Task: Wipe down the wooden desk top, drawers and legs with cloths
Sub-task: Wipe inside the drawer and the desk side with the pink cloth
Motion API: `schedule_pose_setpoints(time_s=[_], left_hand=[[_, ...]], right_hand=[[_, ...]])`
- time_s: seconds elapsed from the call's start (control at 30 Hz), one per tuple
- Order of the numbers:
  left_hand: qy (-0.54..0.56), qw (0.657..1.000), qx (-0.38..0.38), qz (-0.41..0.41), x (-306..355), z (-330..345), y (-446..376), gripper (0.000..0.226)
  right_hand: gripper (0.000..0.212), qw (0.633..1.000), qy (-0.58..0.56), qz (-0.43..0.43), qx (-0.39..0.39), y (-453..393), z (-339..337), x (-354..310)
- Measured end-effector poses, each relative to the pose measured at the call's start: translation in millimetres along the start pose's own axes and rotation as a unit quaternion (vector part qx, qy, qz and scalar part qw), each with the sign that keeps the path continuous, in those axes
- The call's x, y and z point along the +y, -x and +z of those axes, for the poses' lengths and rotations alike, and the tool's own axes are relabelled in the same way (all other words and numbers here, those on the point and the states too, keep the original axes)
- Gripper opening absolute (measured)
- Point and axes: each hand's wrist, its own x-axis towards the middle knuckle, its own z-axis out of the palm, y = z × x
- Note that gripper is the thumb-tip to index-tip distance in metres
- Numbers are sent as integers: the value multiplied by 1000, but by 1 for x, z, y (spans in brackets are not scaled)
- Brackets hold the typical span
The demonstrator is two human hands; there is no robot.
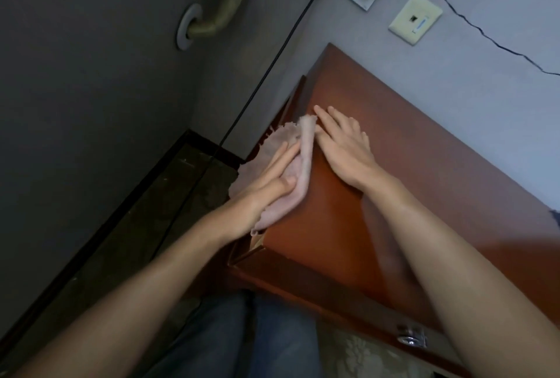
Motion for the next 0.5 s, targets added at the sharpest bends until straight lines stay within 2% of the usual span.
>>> schedule_pose_setpoints(time_s=[0.03, 0.07, 0.1, 0.23, 0.4, 0.5], left_hand=[[-28, 998, 43, 40, -11, 1, -1, 49], [-30, 999, 14, 8, -14, -1, -11, 52], [-60, 998, 20, -16, -19, -7, -20, 56], [-135, 986, 79, -55, -31, -22, -81, 65], [-129, 990, 36, -48, -9, -40, -138, 75], [-134, 989, 28, -50, -25, -37, -127, 71]], right_hand=[[58, 1000, 11, -4, 0, 0, 1, -1], [60, 1000, 17, -7, 3, -1, 3, -2], [60, 1000, 18, -8, 6, 0, 4, -3], [67, 999, -1, 11, 45, 0, 9, 0], [59, 997, -36, 26, 67, -5, 10, 3], [56, 999, 5, 21, 45, -7, 4, 8]])
